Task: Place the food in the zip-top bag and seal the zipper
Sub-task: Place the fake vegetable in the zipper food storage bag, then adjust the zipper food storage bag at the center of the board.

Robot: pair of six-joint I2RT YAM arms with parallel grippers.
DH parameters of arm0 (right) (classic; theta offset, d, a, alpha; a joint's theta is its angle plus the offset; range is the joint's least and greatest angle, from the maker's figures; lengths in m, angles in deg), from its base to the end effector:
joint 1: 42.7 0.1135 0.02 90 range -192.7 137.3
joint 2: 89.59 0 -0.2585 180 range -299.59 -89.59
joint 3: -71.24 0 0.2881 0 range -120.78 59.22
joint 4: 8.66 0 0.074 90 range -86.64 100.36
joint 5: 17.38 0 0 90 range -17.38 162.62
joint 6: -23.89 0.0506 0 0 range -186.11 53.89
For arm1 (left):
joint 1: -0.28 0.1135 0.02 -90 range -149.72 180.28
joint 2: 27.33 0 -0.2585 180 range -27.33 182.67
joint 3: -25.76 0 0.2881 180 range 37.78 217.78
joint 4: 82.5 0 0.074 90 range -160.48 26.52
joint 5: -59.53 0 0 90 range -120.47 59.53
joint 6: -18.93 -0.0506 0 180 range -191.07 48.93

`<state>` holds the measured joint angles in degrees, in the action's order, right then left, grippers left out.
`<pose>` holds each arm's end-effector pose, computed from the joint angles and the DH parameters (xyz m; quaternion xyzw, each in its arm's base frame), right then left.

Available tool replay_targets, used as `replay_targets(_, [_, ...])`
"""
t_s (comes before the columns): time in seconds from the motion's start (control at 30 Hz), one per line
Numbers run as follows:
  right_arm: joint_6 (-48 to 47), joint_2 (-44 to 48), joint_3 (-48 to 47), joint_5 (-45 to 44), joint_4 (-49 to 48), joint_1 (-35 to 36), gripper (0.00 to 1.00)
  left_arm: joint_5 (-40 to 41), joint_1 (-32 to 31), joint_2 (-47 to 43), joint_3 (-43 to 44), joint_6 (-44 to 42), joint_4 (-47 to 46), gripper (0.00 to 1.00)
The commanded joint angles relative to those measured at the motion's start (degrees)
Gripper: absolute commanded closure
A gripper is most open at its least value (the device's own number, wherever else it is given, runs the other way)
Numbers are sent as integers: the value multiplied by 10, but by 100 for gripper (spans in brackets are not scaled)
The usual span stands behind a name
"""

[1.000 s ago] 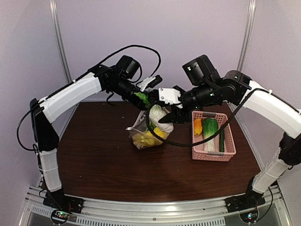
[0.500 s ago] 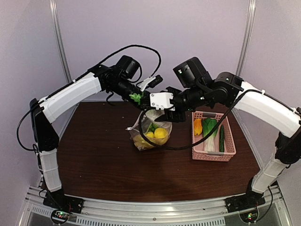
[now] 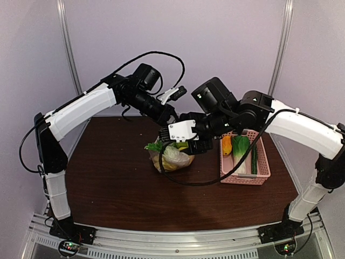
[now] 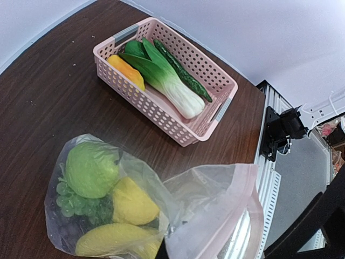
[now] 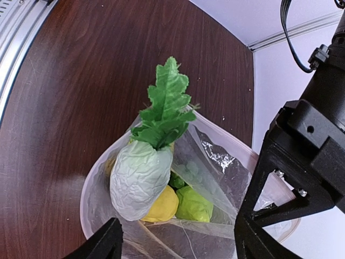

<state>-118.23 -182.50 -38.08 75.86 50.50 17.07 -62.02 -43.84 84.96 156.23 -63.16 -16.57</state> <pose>0.1994 0.3478 0.3685 -0.7651 0.5035 0.0526 0.3980 0.3193 -0.3466 0.3559 0.3721 0.8228 -0.3800 0.2005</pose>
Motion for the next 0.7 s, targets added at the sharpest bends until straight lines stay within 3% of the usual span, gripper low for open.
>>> replay_targets(0.0, [3, 22, -32, 59, 67, 3, 30, -13, 3, -14, -4, 2, -32, 100])
replay_targets(0.17, [-21, 19, -24, 79, 130, 5, 34, -12, 4, -12, -4, 3, -32, 100])
replay_targets(0.37, [-38, 31, 41, 28, 109, 18, 35, -14, 5, -9, -4, 4, -32, 100])
replay_targets(0.53, [-34, 13, 52, 4, 84, 21, 46, -16, 5, -8, -4, 4, -32, 100])
replay_targets(0.6, [-33, -1, 48, -2, 81, 22, 56, -13, 5, -8, -5, 4, -32, 100])
replay_targets(0.67, [-31, -16, 37, -9, 79, 22, 73, -5, 5, -7, -9, 2, -32, 100])
